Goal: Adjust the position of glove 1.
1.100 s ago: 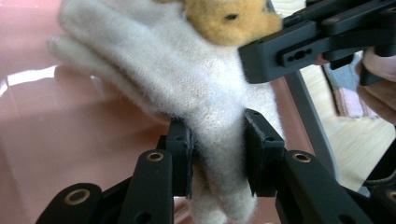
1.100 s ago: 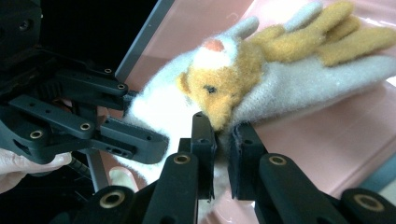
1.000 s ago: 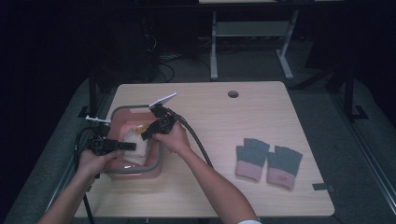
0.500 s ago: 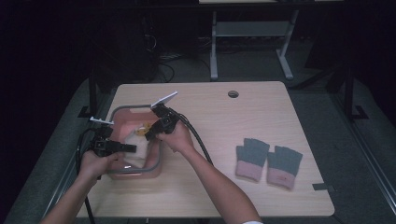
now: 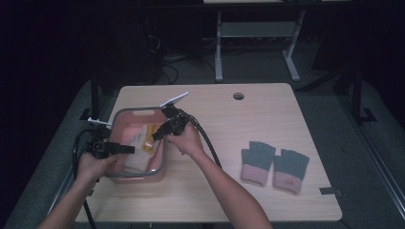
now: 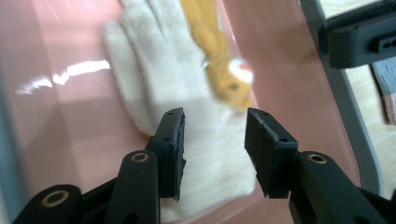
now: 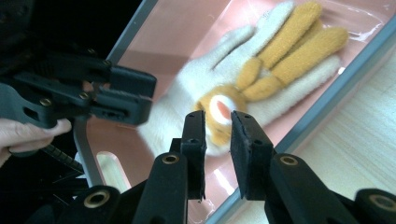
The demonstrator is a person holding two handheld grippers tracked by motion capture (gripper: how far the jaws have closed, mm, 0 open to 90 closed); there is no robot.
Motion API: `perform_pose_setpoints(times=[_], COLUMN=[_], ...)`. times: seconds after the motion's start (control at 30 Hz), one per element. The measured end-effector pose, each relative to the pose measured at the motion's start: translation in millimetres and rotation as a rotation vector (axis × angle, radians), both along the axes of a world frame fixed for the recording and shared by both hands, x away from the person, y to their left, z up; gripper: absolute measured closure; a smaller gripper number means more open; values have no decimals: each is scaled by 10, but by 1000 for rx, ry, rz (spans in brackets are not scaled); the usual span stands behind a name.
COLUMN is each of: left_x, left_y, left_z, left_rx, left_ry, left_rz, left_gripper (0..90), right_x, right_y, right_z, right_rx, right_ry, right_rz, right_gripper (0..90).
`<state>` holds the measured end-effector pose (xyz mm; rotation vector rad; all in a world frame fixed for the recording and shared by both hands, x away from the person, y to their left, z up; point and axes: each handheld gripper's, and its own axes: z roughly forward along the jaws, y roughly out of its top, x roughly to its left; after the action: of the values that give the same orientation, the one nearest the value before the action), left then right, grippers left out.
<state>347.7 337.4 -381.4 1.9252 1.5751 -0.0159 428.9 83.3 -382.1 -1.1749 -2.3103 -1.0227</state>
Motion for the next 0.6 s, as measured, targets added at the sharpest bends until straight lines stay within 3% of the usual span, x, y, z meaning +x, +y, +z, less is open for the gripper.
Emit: perform_pose_setpoints(times=[0.13,0.23,0.47,0.6], left_x=[-3,-1,30,36], left_y=[-9,-55,-162,-171], left_z=[38,-14,-168,-205], left_rx=[12,41,132,147], left_ry=[-11,5,56,59], left_rz=[3,-22,-52,-58], left_gripper=[599,656,667,666], right_x=[-8,-19,-48,-46], right_y=[-32,-54,-87,-108], right_z=[23,49,91,94], right_rx=[12,20,37,41], right_ry=[-12,-17,-24,-26], right_rz=[-4,0,6,11], right_gripper=[750,751,750,750])
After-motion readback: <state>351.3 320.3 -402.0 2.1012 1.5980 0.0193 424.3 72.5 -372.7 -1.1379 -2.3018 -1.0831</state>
